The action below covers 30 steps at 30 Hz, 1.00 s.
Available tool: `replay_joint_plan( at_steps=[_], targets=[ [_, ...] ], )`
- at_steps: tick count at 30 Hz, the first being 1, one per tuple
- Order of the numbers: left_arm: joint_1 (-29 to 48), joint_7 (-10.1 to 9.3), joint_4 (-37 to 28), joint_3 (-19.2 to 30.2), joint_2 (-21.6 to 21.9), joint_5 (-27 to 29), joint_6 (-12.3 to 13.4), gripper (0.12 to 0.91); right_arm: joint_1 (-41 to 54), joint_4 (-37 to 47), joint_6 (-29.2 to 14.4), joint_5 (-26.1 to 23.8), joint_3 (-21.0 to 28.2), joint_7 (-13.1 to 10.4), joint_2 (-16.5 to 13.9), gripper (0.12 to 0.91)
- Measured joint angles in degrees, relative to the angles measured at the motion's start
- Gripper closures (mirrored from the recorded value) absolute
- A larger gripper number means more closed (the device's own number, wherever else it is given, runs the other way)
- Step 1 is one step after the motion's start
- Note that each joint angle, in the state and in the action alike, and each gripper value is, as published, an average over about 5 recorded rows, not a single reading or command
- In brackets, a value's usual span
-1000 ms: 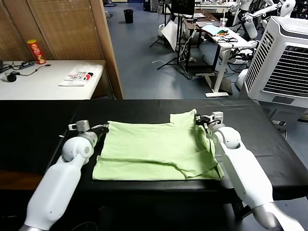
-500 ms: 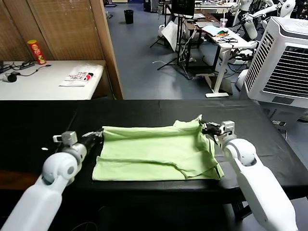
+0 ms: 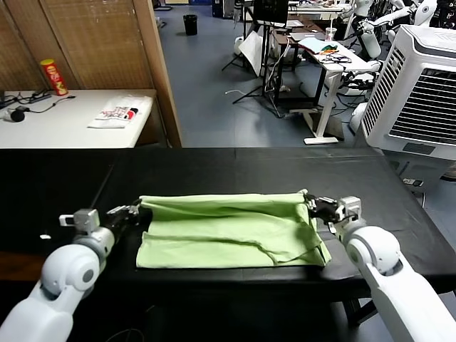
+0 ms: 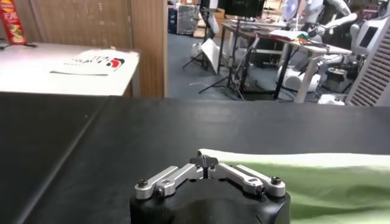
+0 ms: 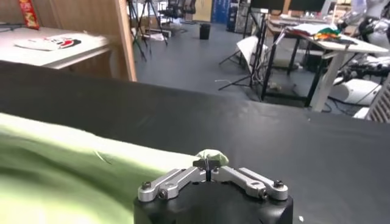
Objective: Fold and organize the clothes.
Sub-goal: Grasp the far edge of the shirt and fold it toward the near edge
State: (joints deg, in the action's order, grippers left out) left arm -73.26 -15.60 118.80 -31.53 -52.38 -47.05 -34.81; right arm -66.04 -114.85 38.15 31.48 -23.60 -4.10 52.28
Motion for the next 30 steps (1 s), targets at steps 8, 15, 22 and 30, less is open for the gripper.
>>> replay_joint_plan(
  at_steps=[8, 15, 22, 30],
  targets=[
    [-5.75, 0.18, 3.79, -2.15, 0.63, 2.08, -1.17, 0.905, -7.14, -3.46, 2.39, -3.52, -1.70, 0.14, 0.16, 0.903],
    [-10.30, 1.07, 3.77, -2.44, -0.86, 5.91, -1.99, 0.905, -8.56, -2.77, 2.35, -4.06, -1.41, 0.17, 1.64, 0.903],
    [-12.43, 1.89, 3.87, -1.97, -2.62, 6.95, -4.31, 0.882, -8.97, -3.00, 0.18, -2.30, -2.47, 2.02, 2.02, 0.870],
    [-14.07, 1.89, 6.57, -3.51, -2.01, 5.34, -5.40, 0.480, -10.84, -5.80, -0.75, 1.24, -7.45, 2.26, 1.31, 0.461]
  ],
)
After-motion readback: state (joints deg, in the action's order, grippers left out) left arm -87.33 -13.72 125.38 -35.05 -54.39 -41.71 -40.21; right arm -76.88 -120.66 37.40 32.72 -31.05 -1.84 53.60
